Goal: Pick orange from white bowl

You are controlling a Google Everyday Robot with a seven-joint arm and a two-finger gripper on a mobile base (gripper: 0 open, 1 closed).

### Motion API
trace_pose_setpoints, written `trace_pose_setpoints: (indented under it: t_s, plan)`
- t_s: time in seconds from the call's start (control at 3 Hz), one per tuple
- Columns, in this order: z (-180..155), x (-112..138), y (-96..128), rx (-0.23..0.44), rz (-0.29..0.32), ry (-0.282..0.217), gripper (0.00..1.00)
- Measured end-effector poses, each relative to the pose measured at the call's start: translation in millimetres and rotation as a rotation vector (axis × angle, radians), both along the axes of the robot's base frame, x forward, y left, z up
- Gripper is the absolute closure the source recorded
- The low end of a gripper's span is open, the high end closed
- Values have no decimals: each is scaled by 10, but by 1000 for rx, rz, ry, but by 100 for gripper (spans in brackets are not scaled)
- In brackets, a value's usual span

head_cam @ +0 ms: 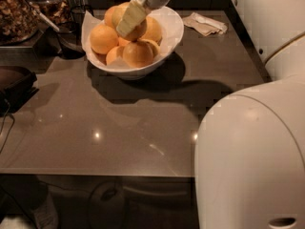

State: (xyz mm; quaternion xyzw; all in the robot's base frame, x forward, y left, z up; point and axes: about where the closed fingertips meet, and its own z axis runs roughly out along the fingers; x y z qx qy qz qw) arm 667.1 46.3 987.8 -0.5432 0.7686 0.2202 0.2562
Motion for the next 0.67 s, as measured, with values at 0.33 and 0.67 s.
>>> trace_pose_setpoints:
  t_s: [0.33, 0.67]
  plan:
    - [94, -63, 86, 3, -3, 5, 100]
    - [202, -149, 148, 18, -4, 3, 100]
